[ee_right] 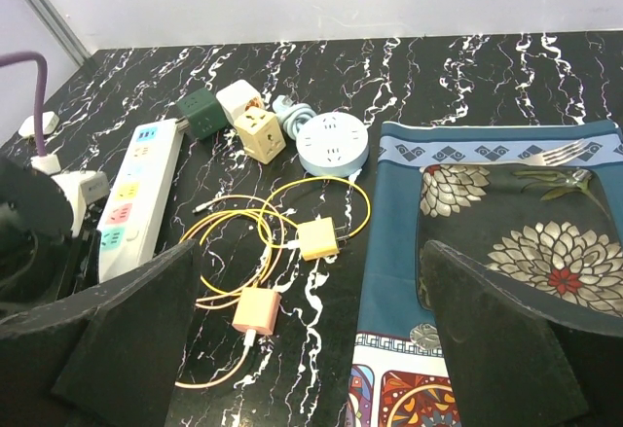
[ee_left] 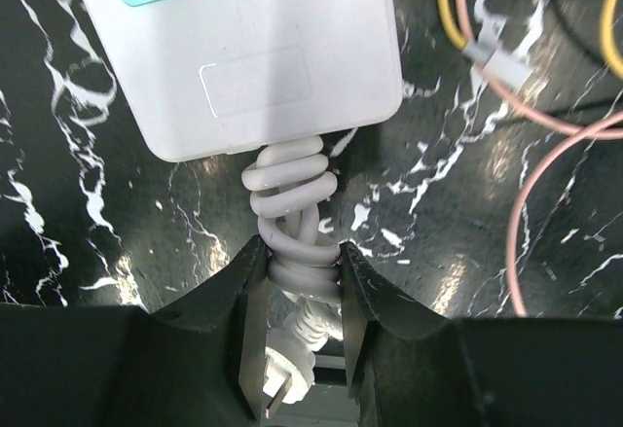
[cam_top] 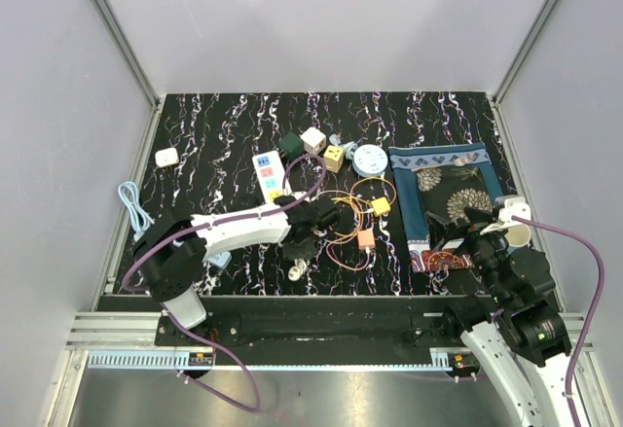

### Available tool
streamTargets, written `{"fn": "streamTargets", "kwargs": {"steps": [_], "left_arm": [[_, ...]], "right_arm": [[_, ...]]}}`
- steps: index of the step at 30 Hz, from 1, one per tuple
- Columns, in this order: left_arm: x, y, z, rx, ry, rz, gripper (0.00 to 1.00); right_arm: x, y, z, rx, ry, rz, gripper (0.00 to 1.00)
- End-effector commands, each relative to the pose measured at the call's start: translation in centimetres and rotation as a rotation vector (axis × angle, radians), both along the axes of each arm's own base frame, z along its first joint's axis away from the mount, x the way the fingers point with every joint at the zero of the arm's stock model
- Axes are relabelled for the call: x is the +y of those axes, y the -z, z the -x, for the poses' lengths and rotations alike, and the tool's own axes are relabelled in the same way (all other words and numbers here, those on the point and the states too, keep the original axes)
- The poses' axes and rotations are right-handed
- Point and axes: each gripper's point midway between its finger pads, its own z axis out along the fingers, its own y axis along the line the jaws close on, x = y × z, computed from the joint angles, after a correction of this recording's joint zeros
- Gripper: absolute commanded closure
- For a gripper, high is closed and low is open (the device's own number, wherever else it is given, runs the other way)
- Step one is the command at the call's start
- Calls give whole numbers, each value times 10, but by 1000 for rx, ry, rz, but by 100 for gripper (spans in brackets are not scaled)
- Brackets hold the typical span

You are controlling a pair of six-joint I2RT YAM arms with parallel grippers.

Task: Insert the plug
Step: Move the socket to the center of the board.

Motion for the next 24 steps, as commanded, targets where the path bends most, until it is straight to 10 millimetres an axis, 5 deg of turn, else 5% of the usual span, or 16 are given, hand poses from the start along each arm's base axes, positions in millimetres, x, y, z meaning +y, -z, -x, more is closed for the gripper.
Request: {"fn": "streamTargets", "kwargs": {"steps": [1,8,12,19,24], "left_arm": [[-14,-13,16,-31,-28,73,87],[-41,-3,34,-21,23,91,82],[-48,-1,34,-32,16,95,61],[-65,-30,18,-116,12,160,30],[-42,-66,4,-218,-41,131,2]], "right_arm": [[6,-10,-2,-32,-31,0,0],[7,-9,-2,-30,-37,0,0],[9,-9,-2,-30,-46,0,0],[12,-9,0,-31,-63,-2,0],[16,-9,-1,-14,-81,-17,0]]}}
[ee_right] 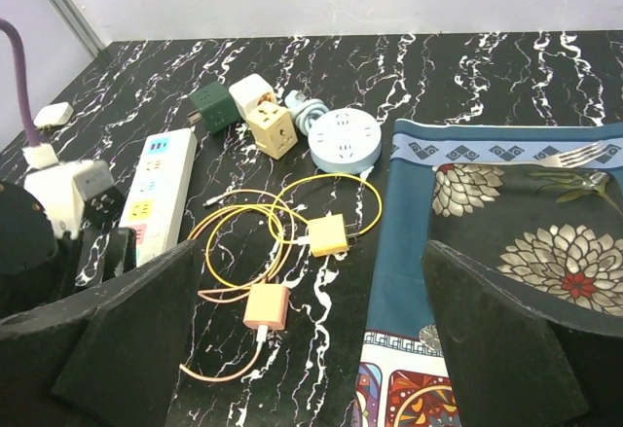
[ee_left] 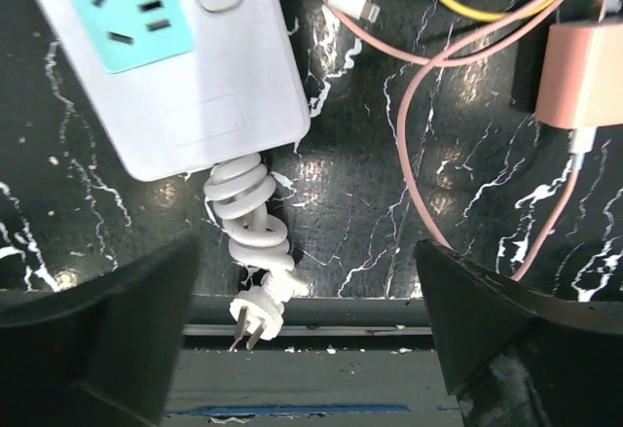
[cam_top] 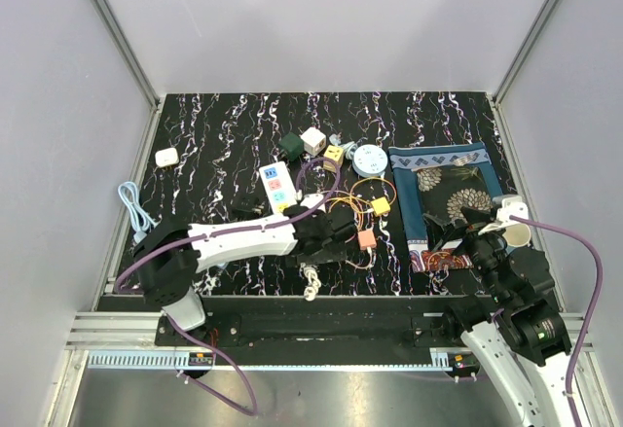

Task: Insert the plug
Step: Move the socket to the center of the board.

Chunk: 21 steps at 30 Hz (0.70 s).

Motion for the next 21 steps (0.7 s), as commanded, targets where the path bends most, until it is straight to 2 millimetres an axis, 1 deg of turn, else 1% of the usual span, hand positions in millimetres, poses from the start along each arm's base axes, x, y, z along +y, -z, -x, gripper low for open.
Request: {"fn": "streamTargets", "kwargs": {"steps": [1,2,3,4,5,6,7,8,9,10,11,12,13,14,15,16,17,18,19,20,21], "left_arm": [[15,-54,-25,-149,-79,28,1],[24,-62,-26,-158,-85,25,1],[35,-66,-33,-167,-103,17,1],[42,-69,-36,-172,-111,14,1],[51,-79,-39,-190,-122,32,1],[68,-78,-47,-195,-145,13,1],[78,-82,-52,-205,-161,14,1],[87,-92,-56,-227,-172,35,1],[106,-93,-65,-236,-191,12,1],[113,-97,-70,-249,-200,18,1],[122,-104,-74,-270,-208,31,1],[139,-105,-83,-272,-222,19,1],[146,-104,-88,-279,-227,24,1],[154,-107,-91,-287,-235,28,1],[169,-106,-97,-273,-251,26,1],[174,-106,-102,-275,-248,31,1],[178,-105,-106,-274,-242,26,1],[187,-102,-110,-274,-226,-2,1],[188,-96,-117,-273,-217,-6,1],[185,-93,-119,-250,-172,11,1],[189,-90,-125,-238,-179,22,1]], "right_arm": [[13,-9,-2,-14,-57,-23,0],[14,-8,-3,-6,-63,-19,0],[16,-9,-3,-5,-72,-22,0],[16,-10,-3,-3,-71,-27,0],[23,-8,-2,9,-109,-20,0],[33,-6,1,20,-173,-9,0],[38,-4,2,29,-208,17,0],[43,3,-2,73,-225,22,0],[46,5,-5,100,-230,17,0],[50,6,-9,131,-249,34,0],[57,4,-8,136,-294,43,0],[60,2,-9,142,-307,46,0],[64,-3,-15,155,-310,31,0],[67,-3,-20,172,-311,20,0],[70,-4,-23,188,-315,10,0],[76,-3,-30,239,-324,4,0],[80,-1,-30,267,-347,8,0],[83,3,-33,298,-356,16,0],[87,12,-38,353,-372,34,0],[90,17,-41,384,-376,35,0],[91,19,-42,419,-372,29,1]]}}
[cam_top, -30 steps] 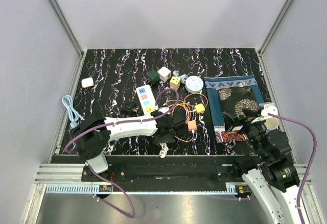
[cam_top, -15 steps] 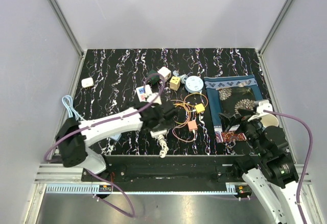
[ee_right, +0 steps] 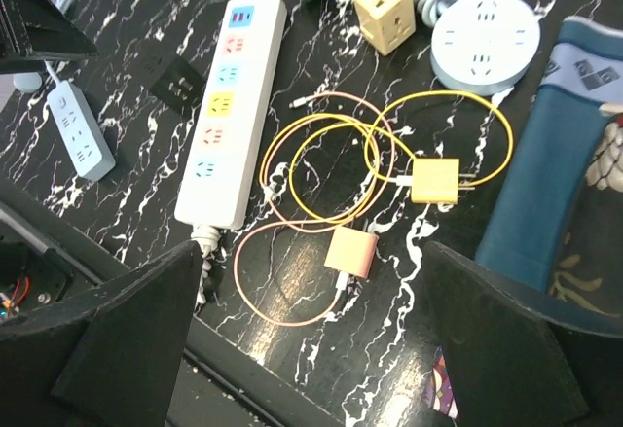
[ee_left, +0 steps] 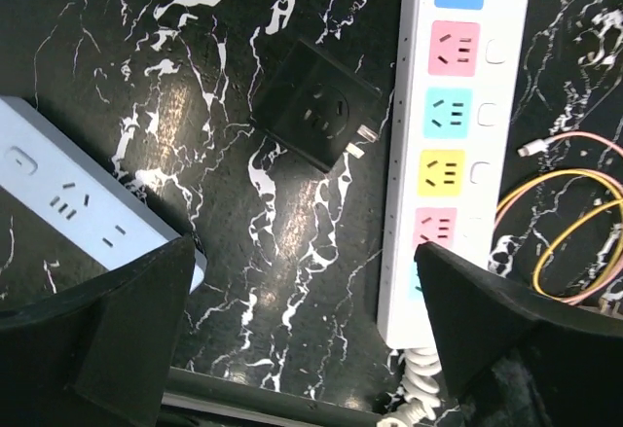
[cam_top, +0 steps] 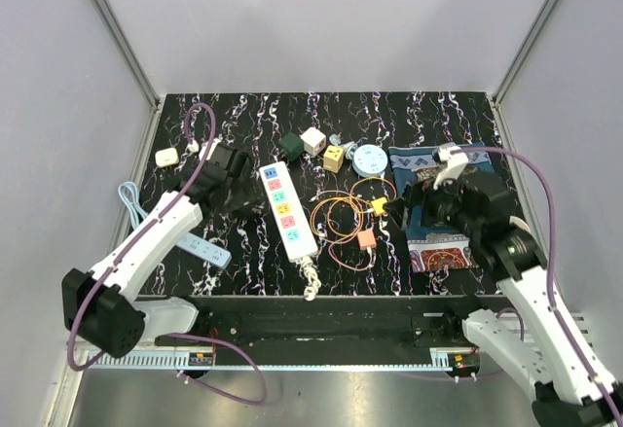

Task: Insert the plug
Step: Move the socket to the center of the board, then pick up the plug from the center of the board.

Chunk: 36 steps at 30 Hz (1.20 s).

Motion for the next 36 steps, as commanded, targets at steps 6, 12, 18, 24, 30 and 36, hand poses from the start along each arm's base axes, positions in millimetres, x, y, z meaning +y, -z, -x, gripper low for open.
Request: {"fn": "streamTargets", "kwargs": {"steps": [6,12,18,24,30,36], "left_arm": [[-4,37,-53,121,241,-5,2],[-11,64,-76,215,333,-28,7],[-2,77,-79,258,383,-90,13],[6,87,-72,298,434,-116,15],[2,91,-77,296,496,-120,15],[1,96,-82,303,531,-118,26]], "right_arm": [[31,23,-11,215,-87,-39,0],[33,40,-19,259,-81,-12,0],[39,42,-21,272,-106,-31,0],[51,47,-20,313,-167,-56,0],[60,57,-10,349,-236,-88,0],[63,60,-15,341,-238,-97,0]]}}
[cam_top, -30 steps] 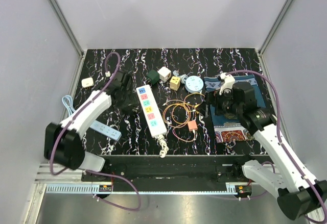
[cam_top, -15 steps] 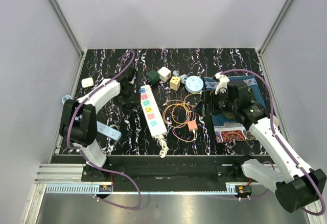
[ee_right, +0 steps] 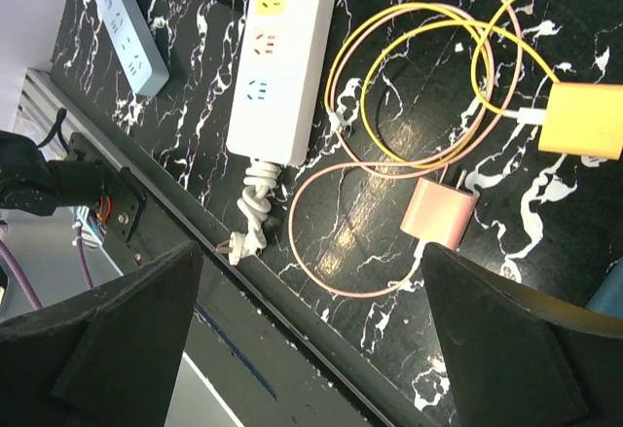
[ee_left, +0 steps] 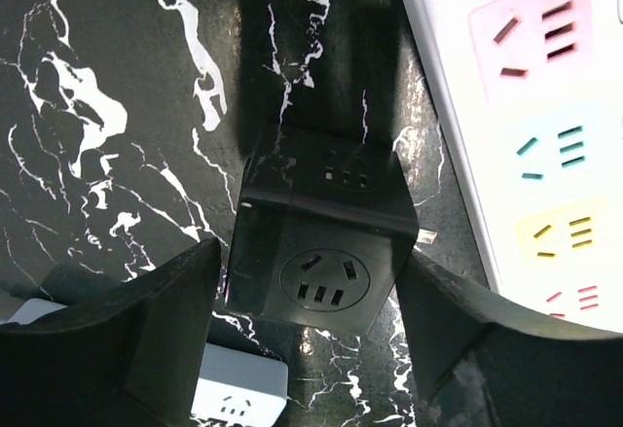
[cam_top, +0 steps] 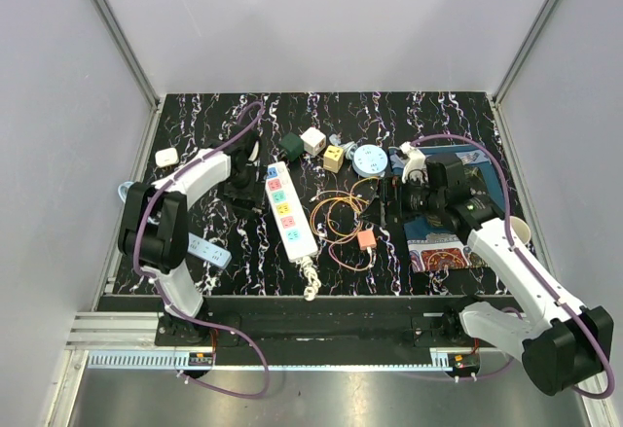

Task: Insert the plug
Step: Pick up the plug from the center of the board.

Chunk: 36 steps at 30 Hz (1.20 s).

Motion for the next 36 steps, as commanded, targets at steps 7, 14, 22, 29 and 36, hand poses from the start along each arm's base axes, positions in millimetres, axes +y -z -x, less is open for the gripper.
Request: {"fn": "streamTargets", "kwargs": {"steps": [7,14,22,29,36], "left_arm": [[-20,-17,-16,-53,104,108,69],[-31,-61,-20,-238,158,166,88],[-59,-121,-15,-546,302,129,96],[-98,-173,2,-746,429,139,99],[-138,-211,20,-849,504,171,99]], "right_arm": [[14,-12,-10,-44,-35,-57,0],[22,-29,-20,-33,-12,-106,0],[39,-53,-39,27,79,-273,0],[59,-85,-69,-26,129,-406,0],[85,-98,-83,-54,134,-484,0]]}}
